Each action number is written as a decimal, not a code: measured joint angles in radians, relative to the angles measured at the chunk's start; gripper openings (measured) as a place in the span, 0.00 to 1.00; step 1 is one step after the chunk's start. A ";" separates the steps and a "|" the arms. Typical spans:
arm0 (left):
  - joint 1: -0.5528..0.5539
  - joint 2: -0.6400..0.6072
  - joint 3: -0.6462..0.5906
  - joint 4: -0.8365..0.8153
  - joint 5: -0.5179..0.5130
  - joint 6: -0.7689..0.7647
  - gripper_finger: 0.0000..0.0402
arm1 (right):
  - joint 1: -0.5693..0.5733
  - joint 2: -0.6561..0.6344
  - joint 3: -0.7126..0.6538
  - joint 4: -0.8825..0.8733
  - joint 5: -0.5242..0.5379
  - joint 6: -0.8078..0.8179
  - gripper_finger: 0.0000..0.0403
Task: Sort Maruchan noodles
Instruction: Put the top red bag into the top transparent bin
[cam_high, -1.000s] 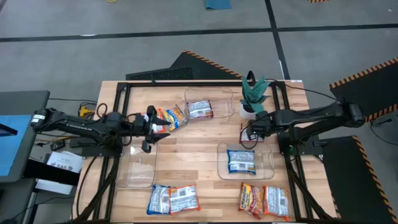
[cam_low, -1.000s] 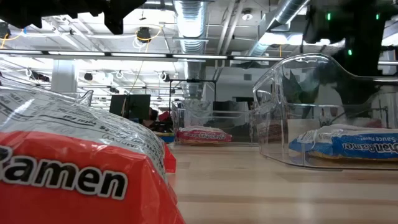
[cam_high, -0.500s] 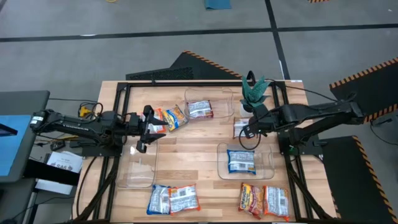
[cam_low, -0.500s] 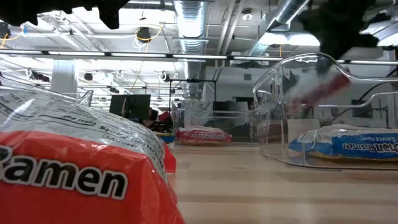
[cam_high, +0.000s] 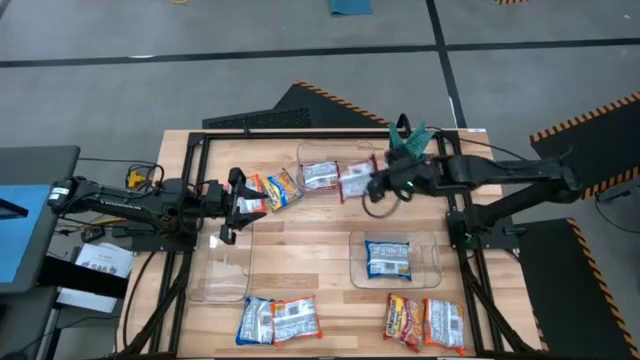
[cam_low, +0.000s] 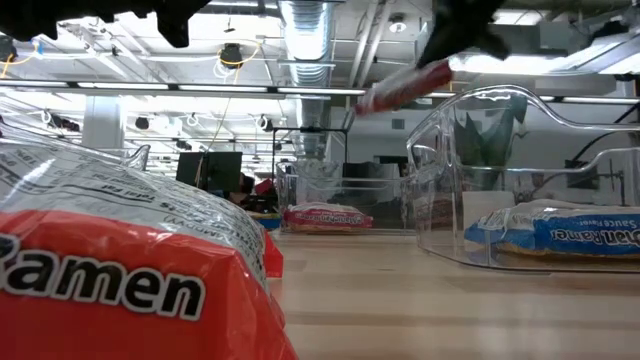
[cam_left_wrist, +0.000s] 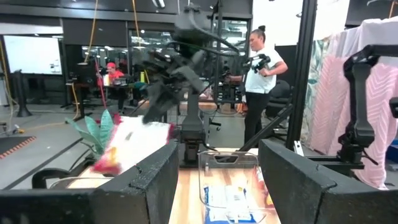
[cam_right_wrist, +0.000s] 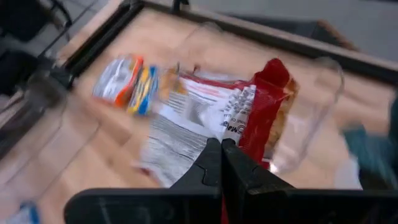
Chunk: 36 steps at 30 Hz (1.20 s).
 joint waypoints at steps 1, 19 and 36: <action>0.000 0.000 0.000 -0.001 0.000 0.000 0.51 | -0.029 0.019 -0.001 0.009 -0.002 -0.022 0.04; 0.000 0.000 0.000 -0.008 -0.001 0.014 0.51 | -0.316 0.295 -0.001 0.191 -0.100 -0.158 0.04; 0.000 0.000 0.000 -0.016 -0.001 0.014 0.51 | -0.302 0.254 0.000 0.184 -0.134 -0.165 0.29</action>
